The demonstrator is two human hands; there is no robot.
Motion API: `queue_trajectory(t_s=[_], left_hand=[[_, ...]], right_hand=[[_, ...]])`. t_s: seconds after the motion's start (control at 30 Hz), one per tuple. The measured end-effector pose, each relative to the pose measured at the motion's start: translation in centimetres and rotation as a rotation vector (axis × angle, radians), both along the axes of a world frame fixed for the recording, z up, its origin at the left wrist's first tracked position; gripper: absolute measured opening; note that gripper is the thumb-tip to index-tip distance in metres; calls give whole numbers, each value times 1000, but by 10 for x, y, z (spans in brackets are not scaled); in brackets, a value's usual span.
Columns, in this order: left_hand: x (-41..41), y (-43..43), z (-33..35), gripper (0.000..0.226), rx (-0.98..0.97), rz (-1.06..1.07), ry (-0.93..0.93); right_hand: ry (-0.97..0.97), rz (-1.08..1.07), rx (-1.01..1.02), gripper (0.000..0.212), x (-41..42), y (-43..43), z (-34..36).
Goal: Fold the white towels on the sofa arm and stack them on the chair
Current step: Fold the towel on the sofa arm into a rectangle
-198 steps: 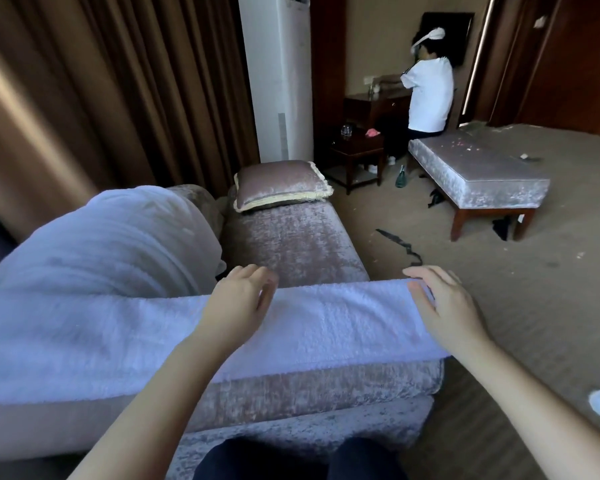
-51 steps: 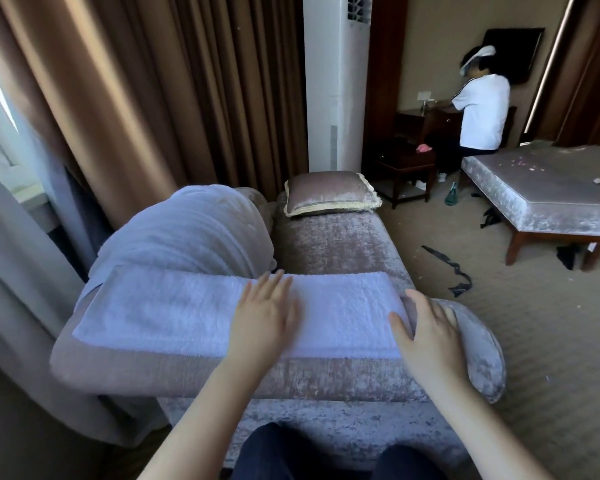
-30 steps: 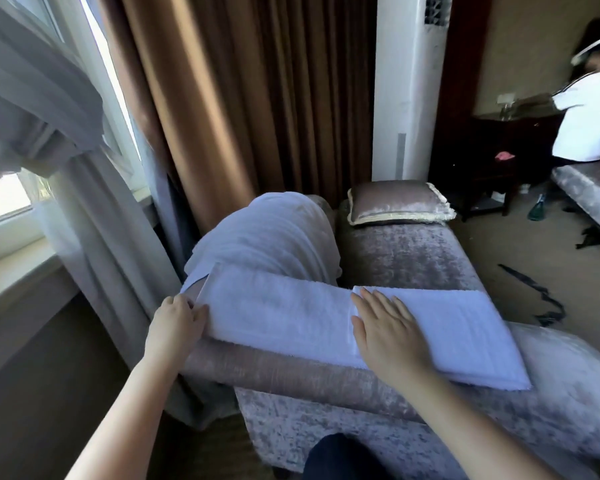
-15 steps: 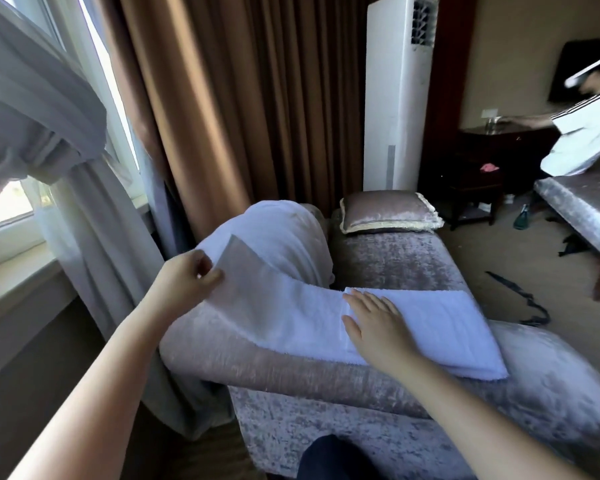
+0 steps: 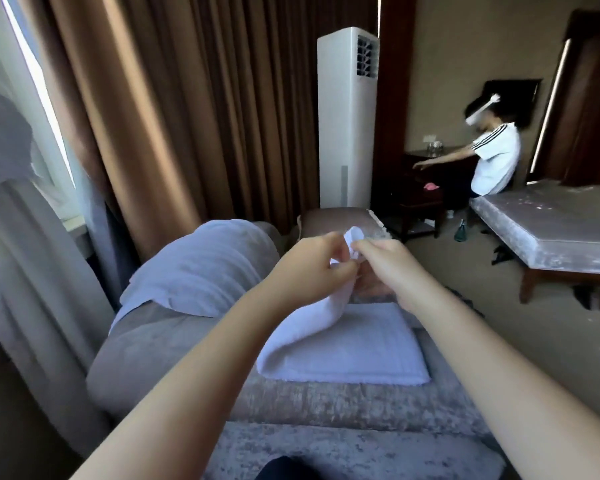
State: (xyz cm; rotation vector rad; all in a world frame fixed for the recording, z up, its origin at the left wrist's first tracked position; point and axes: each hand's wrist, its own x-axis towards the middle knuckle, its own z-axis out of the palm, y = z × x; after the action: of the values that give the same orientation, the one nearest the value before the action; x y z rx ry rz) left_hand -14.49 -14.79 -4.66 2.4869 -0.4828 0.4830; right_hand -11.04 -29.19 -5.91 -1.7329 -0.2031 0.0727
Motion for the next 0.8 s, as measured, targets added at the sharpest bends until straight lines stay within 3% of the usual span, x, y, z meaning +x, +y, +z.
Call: queue_trajectory(t_s=[0.1,0.17,0.27,0.33,0.43,0.53,0.67,0.8], left_hand=[[2,-2,-16,16,-182,-146,246],[4,6,-25,25,-241,-131,247],[8,25,-40,27,-70,41,111],[12,38,-62,30,91,99,117],[19,46,-102,68,258,86,164],[29,48,-137,99,361,179,147],[23,42,-146,73,534,218,151],[22,45,-152,72,566,239,92]], right_hand=[[-95,-114,-205,35,16,-24,-19],[-123,-153,-256,43,23,-38,-30],[-57,-203,-245,45,28,-60,-49],[5,-217,-279,45,29,-71,-68],[126,-224,-296,47,32,-75,-98],[191,-291,-167,57,40,-73,-104],[65,-288,-224,66,53,-65,-99],[-72,-293,-283,52,67,-64,-101]])
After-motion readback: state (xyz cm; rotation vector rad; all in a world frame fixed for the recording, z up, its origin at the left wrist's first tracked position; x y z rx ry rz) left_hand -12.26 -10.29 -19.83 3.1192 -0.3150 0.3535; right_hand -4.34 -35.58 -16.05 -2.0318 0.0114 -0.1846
